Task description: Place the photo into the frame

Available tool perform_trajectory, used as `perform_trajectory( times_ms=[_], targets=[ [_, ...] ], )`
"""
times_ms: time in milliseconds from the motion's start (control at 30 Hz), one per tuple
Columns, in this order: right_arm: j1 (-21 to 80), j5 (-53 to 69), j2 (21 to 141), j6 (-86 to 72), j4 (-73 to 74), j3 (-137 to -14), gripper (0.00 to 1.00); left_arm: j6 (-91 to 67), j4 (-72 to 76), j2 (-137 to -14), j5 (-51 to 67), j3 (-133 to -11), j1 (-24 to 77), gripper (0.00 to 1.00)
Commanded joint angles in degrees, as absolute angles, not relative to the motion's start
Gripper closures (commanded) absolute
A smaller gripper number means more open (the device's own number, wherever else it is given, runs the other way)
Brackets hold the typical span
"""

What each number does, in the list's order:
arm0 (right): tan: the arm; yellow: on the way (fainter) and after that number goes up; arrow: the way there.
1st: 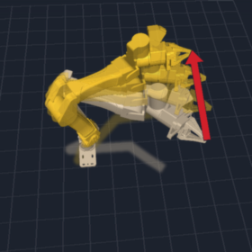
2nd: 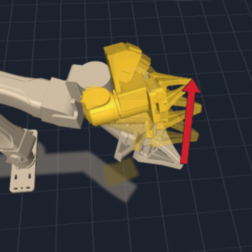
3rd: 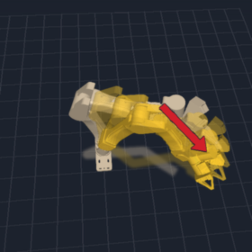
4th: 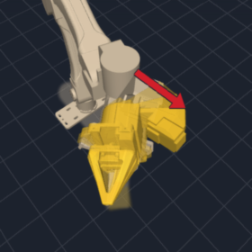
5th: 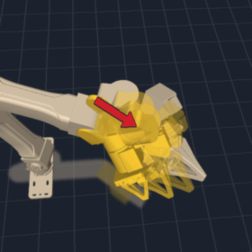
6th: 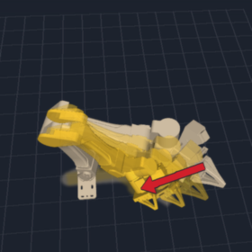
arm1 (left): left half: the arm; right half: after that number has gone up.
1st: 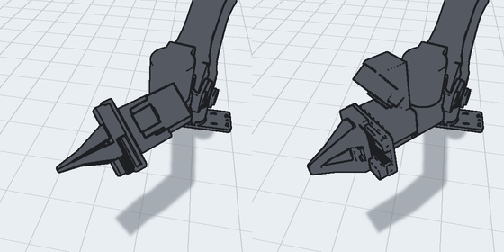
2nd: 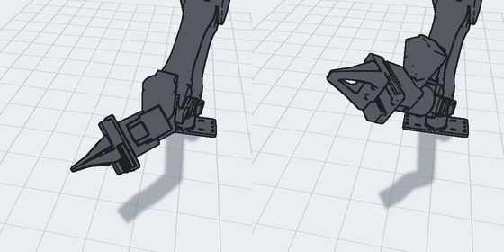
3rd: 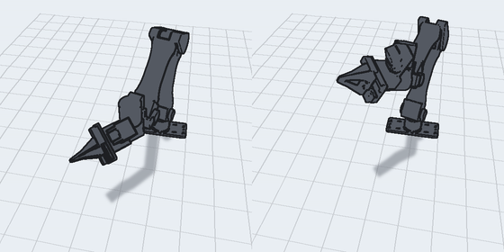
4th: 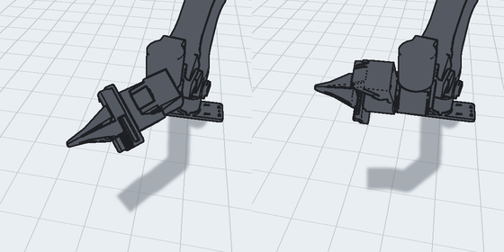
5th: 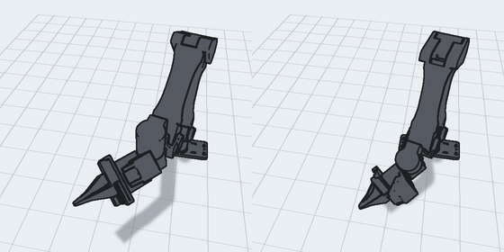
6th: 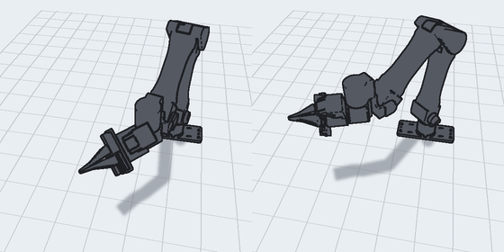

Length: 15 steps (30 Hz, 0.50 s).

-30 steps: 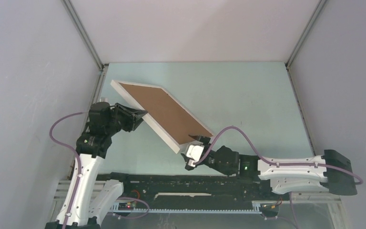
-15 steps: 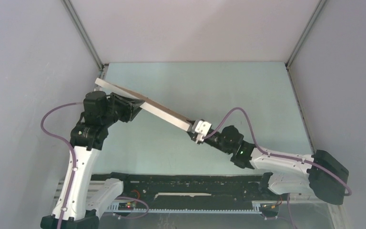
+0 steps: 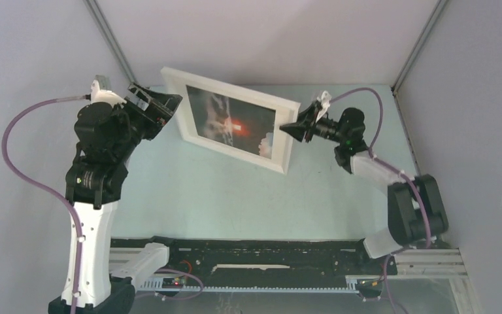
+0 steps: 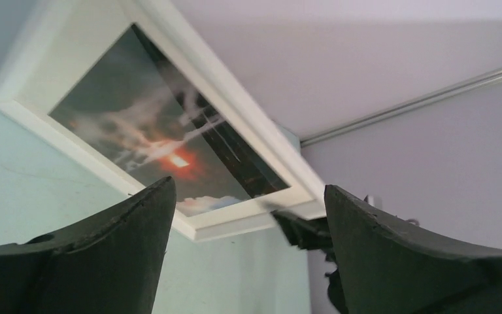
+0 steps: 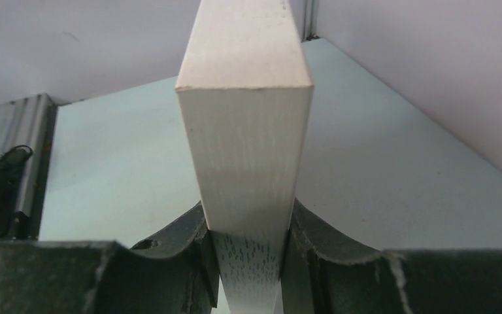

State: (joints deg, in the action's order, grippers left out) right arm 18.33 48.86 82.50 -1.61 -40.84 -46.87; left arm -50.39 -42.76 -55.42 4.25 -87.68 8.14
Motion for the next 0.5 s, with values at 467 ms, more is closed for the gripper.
perform_trajectory(
  times_ms=[467],
  targets=[
    [2.63, 65.23, 123.28, -51.93, -48.19, -73.95, 1.0, -42.59, -44.45, -53.07, 1.93, -81.52, 8.44, 0.11]
  ],
)
